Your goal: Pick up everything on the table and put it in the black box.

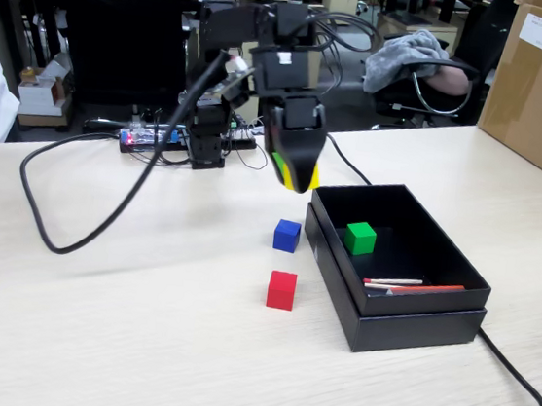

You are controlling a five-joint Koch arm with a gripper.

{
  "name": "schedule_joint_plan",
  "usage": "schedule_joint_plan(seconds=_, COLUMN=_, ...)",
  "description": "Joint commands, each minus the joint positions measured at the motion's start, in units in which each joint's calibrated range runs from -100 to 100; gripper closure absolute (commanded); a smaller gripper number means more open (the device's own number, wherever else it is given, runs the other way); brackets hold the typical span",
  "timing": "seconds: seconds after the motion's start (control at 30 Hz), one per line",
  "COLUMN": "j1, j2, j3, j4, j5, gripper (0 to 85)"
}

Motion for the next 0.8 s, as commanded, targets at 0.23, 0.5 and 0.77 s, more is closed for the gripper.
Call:
schedule_joint_plan(seconds=0.23, j1=5.4, j2=12.2, j3=10.1, j4=0.6, j5=3.3, gripper=71.3)
schedule_joint_plan(seconds=0.5, j1=6.9, j2=20.2, j3=10.8, j4=0.5, j5=4.8, gripper=71.2)
schedule_joint_plan(seconds=0.77, j1=7.9, j2=23.8, j3=11.5, j4=0.5, j5=6.1, gripper=56.9)
